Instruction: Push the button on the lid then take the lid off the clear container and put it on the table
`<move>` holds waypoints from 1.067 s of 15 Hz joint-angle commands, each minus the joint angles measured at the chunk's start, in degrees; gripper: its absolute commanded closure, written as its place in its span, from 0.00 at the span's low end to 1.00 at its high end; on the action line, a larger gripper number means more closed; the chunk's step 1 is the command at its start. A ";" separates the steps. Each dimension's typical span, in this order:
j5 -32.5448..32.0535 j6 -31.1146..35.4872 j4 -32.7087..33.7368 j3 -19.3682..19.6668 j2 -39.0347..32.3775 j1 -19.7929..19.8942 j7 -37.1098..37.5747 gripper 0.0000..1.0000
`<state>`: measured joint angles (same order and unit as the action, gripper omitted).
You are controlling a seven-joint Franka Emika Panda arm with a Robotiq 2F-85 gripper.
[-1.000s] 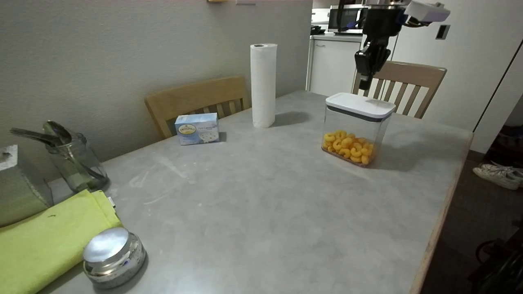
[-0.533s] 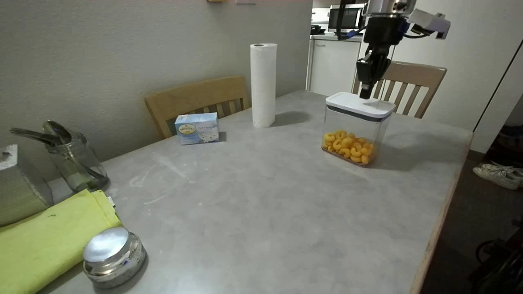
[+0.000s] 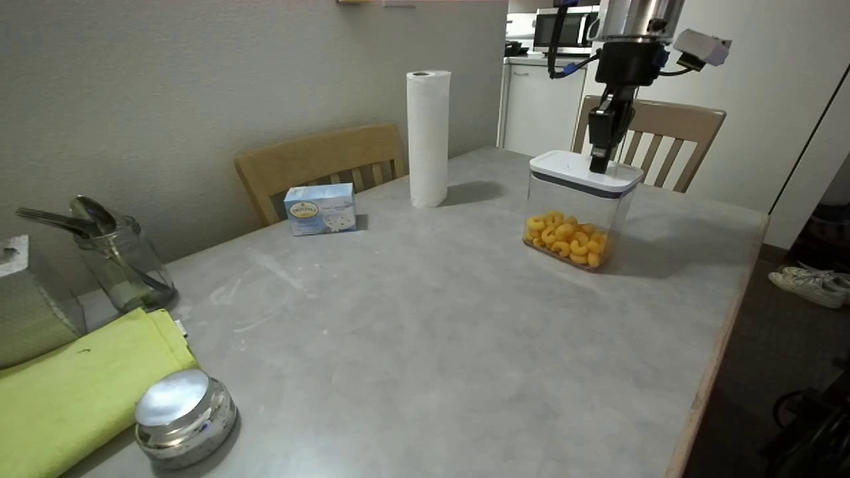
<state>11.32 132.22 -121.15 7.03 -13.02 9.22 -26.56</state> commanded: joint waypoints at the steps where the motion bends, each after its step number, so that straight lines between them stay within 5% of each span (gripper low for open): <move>1: 1.71 0.71 0.04 -1.65 -1.11 1.98 -3.98 1.00; 16: 5.47 3.20 0.78 -2.39 -4.27 3.89 -10.68 1.00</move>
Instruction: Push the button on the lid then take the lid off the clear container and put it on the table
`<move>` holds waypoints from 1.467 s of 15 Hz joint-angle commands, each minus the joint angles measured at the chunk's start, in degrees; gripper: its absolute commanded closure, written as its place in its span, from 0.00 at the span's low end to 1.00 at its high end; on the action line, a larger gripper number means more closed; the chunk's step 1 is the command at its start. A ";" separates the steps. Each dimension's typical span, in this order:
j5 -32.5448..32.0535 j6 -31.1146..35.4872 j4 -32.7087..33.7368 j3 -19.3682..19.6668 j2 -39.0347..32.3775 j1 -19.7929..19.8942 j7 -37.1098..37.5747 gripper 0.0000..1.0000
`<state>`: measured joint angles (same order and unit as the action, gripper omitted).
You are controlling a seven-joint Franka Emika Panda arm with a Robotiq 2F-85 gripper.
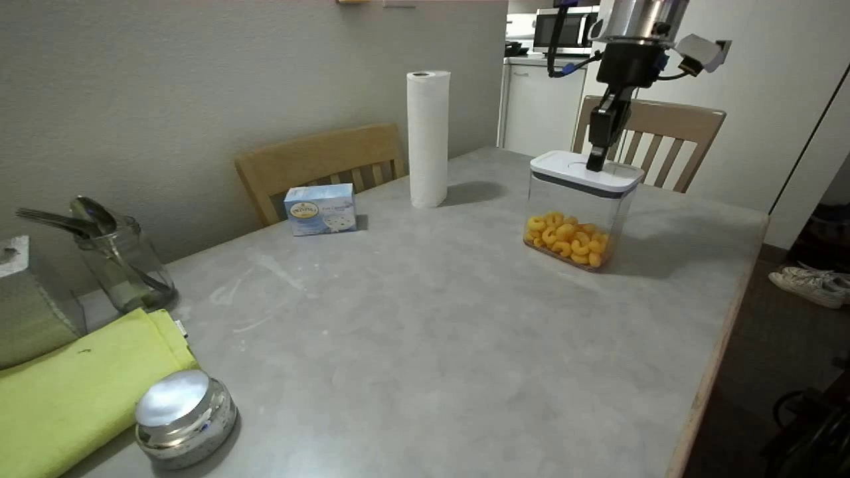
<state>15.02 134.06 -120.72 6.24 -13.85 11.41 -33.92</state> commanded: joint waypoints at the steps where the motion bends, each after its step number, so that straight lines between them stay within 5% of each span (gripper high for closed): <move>1: 1.71 1.12 0.41 -1.62 -3.54 1.66 -3.75 1.00; 15: -6.97 -0.36 1.20 -0.76 -0.03 0.65 -3.46 0.97; 16: -7.22 -0.63 1.50 -0.89 0.25 0.72 -3.72 0.73; 18: -7.29 -0.35 2.14 -1.02 0.59 0.75 -4.03 0.69; 22: -6.29 -0.16 2.23 -1.45 0.41 0.79 -4.32 0.42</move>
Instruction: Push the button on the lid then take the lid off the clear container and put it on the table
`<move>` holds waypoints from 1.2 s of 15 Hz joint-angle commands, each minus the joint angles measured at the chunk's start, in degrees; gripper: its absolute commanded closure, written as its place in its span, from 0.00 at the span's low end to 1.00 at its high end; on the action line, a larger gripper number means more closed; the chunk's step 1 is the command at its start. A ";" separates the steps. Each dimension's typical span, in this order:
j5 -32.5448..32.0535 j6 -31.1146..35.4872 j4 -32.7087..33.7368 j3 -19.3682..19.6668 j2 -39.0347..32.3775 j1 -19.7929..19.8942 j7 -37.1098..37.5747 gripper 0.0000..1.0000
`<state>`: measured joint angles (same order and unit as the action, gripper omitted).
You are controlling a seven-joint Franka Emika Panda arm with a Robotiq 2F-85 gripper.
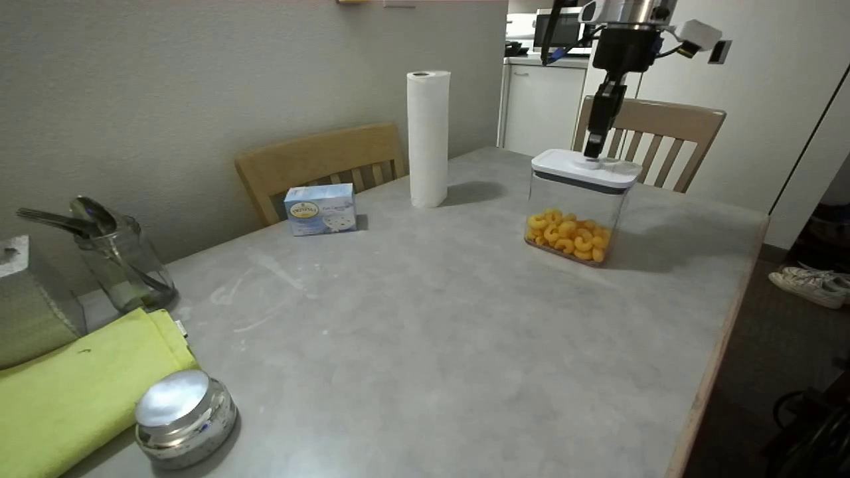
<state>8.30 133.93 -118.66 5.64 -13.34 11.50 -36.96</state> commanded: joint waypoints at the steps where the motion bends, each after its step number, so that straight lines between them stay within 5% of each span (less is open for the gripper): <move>1: 0.51 0.18 -0.03 -0.92 -0.16 0.69 -1.17 0.34; 6: 0.29 0.88 -0.18 -0.95 -1.38 0.73 -0.51 0.00; 18: -0.34 2.85 0.94 -1.02 -3.30 0.76 0.70 0.00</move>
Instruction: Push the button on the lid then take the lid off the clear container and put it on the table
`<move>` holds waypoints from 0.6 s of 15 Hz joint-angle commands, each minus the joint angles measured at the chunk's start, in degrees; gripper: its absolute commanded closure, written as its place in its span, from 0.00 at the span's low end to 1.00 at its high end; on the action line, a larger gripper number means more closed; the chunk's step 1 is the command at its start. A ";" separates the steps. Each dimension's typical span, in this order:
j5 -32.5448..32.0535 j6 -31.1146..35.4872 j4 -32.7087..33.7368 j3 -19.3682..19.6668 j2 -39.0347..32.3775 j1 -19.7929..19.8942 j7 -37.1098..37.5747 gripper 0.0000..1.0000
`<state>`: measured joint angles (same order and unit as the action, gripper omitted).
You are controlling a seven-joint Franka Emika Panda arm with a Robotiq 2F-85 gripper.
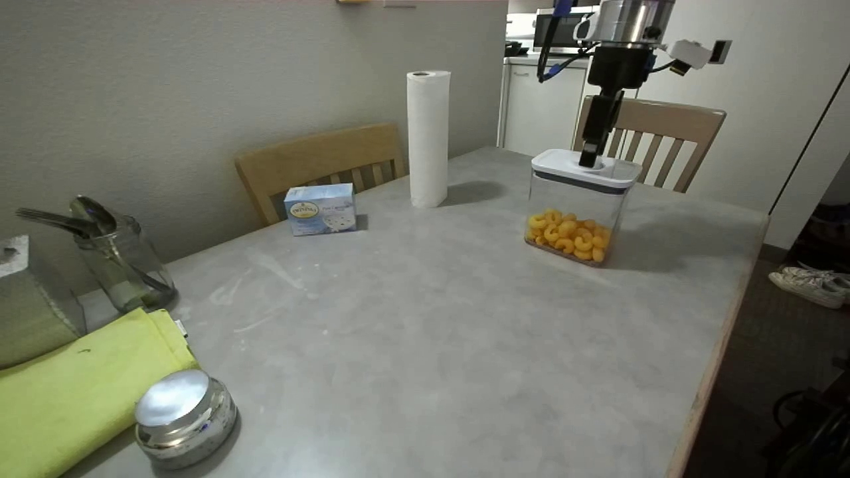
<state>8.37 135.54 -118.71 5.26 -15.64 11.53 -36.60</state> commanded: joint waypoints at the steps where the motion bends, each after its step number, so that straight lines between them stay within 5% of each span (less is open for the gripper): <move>1: -0.43 1.32 1.26 -0.66 -1.07 0.71 0.36 0.00; 6: -0.11 1.38 1.88 -0.86 -1.31 0.64 0.60 0.02; 9: 0.00 1.30 1.79 -1.11 -1.42 0.55 0.74 0.17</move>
<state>8.37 136.01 -117.78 5.04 -15.72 11.52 -36.36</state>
